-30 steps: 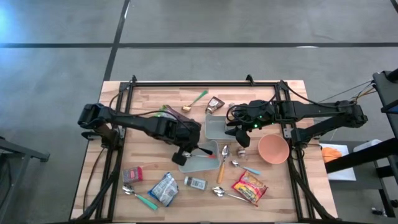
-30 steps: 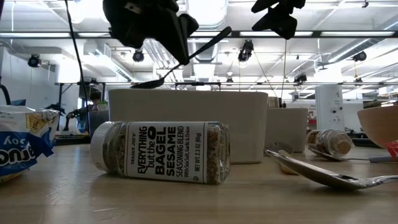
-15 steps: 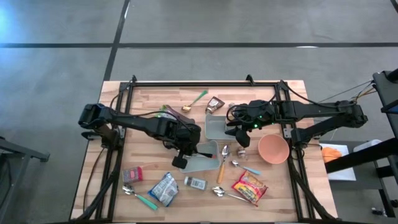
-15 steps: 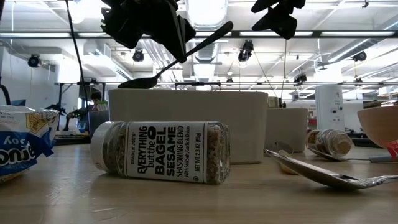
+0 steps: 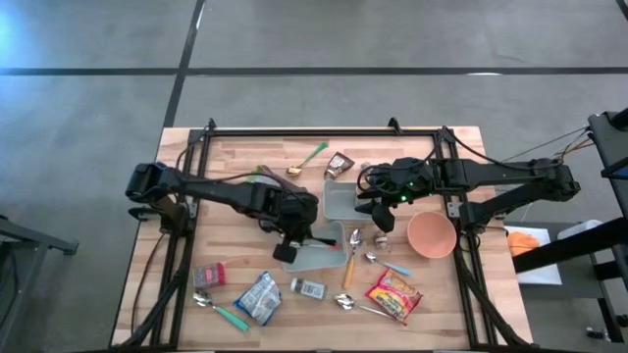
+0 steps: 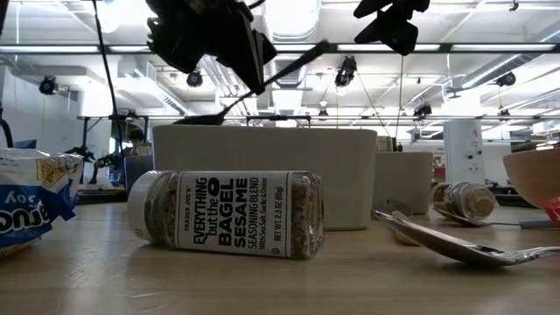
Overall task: Pick & Place Food Item
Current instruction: Put the black spoon into the bottom gray bin
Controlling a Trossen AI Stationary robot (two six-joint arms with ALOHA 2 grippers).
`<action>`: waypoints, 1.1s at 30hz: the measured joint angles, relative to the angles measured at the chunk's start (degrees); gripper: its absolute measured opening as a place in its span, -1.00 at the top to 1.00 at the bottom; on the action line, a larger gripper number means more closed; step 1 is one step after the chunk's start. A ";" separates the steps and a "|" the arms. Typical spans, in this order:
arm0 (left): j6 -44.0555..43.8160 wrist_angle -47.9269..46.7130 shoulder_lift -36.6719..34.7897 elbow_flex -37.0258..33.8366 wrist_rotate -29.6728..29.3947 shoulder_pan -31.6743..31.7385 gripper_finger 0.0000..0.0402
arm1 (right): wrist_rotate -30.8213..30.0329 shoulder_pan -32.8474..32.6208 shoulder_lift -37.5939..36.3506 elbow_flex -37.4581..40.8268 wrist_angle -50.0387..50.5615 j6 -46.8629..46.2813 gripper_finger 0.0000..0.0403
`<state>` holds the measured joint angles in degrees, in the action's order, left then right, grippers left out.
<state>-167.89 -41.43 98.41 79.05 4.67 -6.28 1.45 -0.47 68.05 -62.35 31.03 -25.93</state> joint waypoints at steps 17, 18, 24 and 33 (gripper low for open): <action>-1.93 6.74 6.10 0.85 3.04 -0.59 1.00 | 0.00 0.02 0.00 0.00 0.02 0.00 0.01; -2.34 6.00 6.12 0.84 3.11 -0.65 1.00 | 0.00 0.00 0.00 0.00 0.04 0.00 0.01; -3.45 1.54 6.52 0.69 3.30 -0.83 1.00 | 0.00 0.00 0.00 0.00 0.02 0.00 0.01; -3.65 0.05 6.49 -1.26 3.69 -0.90 1.00 | 0.00 0.02 0.00 0.02 0.02 0.00 0.01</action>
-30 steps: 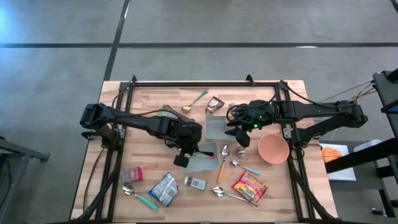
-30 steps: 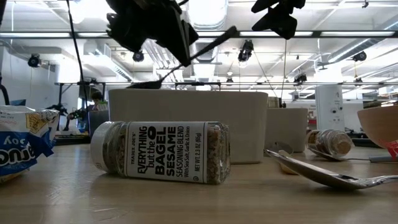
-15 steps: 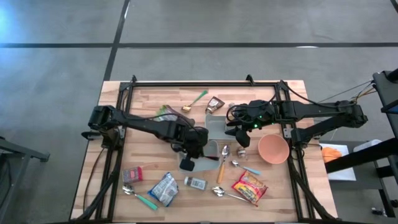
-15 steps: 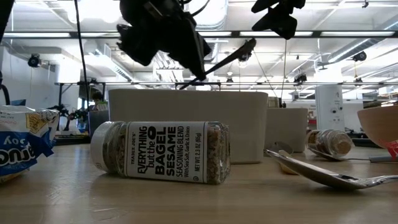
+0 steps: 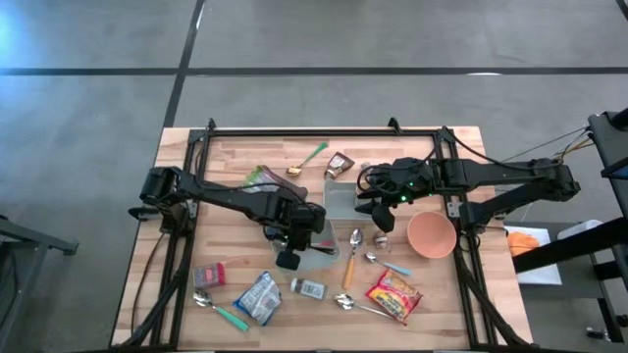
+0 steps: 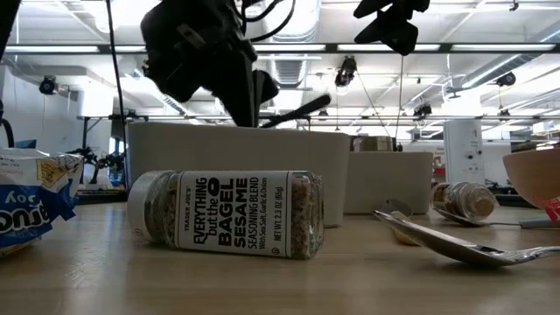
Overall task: Pick & Place Food Item
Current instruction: Put the black spoon into the bottom gray bin
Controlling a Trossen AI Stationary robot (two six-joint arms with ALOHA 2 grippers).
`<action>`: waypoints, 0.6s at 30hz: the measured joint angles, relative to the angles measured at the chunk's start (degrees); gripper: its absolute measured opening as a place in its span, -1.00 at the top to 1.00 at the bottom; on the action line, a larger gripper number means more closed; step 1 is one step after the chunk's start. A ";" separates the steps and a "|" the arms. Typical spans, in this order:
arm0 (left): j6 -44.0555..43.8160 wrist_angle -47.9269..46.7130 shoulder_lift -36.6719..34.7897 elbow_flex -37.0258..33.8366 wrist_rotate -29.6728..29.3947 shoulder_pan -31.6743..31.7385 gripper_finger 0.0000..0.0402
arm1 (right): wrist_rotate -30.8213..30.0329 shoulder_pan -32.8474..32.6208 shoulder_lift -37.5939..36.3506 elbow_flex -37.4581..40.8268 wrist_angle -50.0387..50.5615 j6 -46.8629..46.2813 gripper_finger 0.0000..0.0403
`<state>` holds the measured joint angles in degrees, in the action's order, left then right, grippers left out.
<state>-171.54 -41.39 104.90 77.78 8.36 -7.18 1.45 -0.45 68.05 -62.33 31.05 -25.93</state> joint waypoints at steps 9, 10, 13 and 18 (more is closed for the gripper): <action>0.00 4.96 0.00 -5.07 0.24 0.00 1.00 | 0.00 -0.02 0.00 -0.02 0.00 0.00 0.01; 0.00 5.09 0.00 -5.61 0.24 0.00 1.00 | 0.00 -0.01 0.00 -0.01 0.00 0.00 0.01; -0.38 5.61 0.00 -7.00 0.26 -0.02 1.00 | -0.01 -0.01 0.00 0.00 -0.01 0.00 0.01; -1.80 5.69 0.00 -8.17 1.60 -0.02 1.00 | 0.00 -0.02 0.00 0.00 -0.02 0.00 0.01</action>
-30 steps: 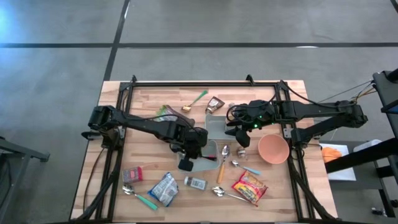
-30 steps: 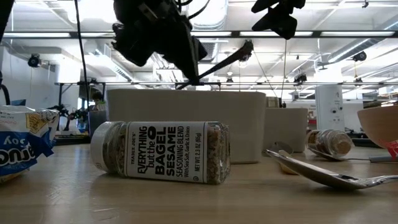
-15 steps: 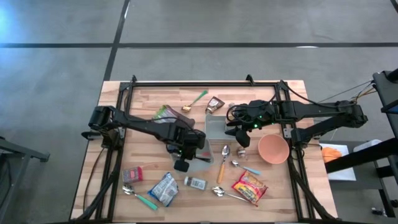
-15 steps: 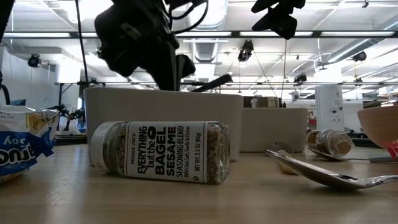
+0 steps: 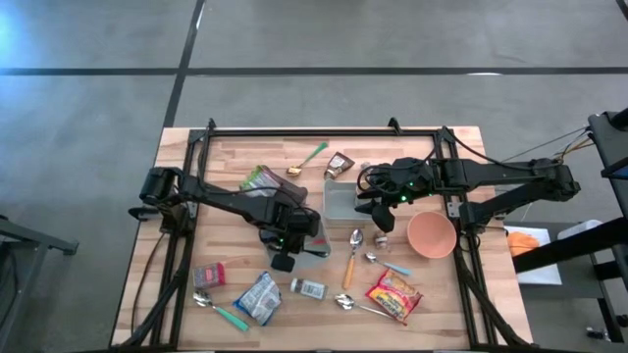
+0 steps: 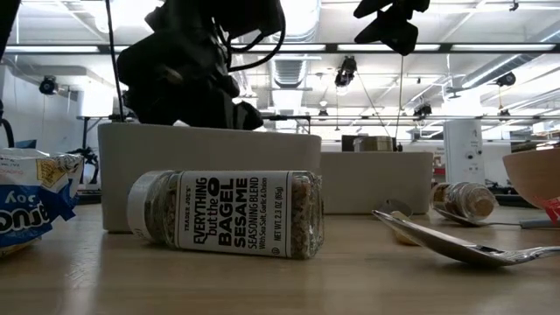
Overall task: Pick & Place Food Item
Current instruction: Put the black spoon into the bottom gray bin
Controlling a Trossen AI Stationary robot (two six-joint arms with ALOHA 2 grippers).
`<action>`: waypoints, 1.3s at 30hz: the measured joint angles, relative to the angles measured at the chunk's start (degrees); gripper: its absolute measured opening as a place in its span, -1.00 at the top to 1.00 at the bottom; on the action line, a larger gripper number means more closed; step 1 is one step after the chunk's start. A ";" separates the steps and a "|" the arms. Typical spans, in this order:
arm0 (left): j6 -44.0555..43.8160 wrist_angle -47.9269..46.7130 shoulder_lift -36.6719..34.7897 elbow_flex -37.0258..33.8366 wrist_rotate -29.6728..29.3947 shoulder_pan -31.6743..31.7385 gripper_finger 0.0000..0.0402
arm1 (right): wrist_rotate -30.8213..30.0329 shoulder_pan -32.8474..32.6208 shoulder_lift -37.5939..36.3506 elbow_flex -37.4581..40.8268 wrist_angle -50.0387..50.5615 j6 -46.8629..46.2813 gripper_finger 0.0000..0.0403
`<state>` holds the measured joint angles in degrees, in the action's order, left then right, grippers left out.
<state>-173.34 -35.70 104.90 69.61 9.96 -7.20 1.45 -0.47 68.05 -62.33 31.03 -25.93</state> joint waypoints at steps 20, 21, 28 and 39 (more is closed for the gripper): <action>-0.54 -0.75 0.00 -2.46 1.07 -0.22 1.00 | 0.00 0.02 0.00 -0.01 0.01 0.00 0.01; -0.54 -0.75 0.00 -2.46 1.16 -0.22 1.00 | 0.00 0.01 0.00 -0.01 0.02 0.00 0.01; -0.54 -0.51 0.00 -2.46 1.70 -0.26 1.00 | 0.00 0.00 0.00 -0.01 0.00 0.00 0.01; 3.00 0.09 0.00 -2.46 1.70 -0.24 0.99 | 0.00 0.00 0.00 0.00 0.01 0.00 0.01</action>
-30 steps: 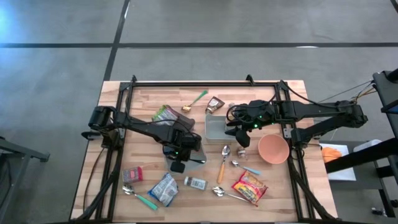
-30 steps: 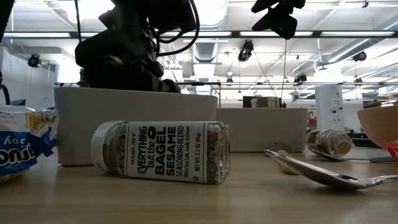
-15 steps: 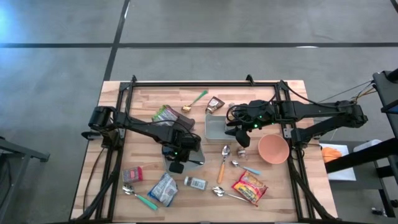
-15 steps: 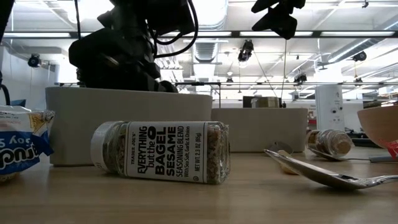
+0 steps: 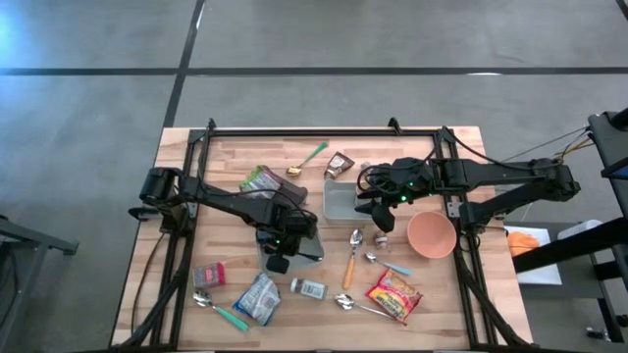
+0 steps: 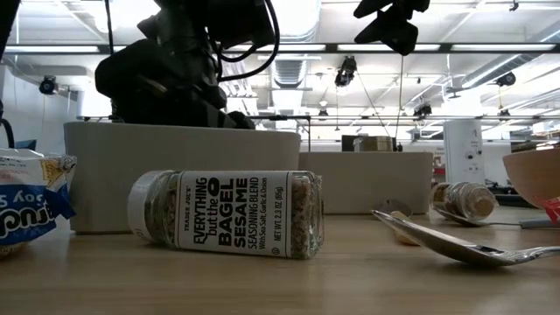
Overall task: Pick & Place Food Item
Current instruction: Put the black spoon into the bottom gray bin, then put the red seasoning can into the top gray bin
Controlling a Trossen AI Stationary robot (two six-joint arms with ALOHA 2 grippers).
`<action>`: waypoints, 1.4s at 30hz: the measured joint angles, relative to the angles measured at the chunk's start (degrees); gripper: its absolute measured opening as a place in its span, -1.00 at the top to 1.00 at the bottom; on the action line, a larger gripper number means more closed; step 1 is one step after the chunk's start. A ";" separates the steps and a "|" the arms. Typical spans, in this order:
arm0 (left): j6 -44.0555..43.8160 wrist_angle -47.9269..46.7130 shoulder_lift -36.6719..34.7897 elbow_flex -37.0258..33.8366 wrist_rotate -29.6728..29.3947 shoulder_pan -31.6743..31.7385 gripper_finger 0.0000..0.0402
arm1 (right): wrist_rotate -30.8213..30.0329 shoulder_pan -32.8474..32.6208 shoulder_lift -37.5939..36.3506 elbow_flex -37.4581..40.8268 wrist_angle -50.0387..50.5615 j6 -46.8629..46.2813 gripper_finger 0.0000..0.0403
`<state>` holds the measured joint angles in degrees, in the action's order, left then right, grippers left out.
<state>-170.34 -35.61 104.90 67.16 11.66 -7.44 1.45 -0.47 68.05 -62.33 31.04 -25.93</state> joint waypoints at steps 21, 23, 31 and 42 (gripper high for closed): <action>1.75 0.04 0.00 0.02 -1.62 0.00 0.00 | 0.00 0.00 0.00 -0.02 -0.01 0.00 0.01; 2.24 0.71 0.00 0.02 -1.77 0.00 -0.10 | -0.01 0.02 0.00 -0.02 -0.01 0.00 0.01; 9.83 3.64 -0.07 0.94 -4.34 0.02 -0.37 | -0.02 0.00 0.00 -0.01 0.01 0.00 0.01; 36.99 -0.30 -6.38 2.69 -19.57 0.02 -0.39 | 0.00 0.01 0.00 -0.02 0.01 0.00 0.01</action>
<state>-133.35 -35.91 98.52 69.84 -7.91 -7.42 1.45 -0.46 68.05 -62.35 31.05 -25.93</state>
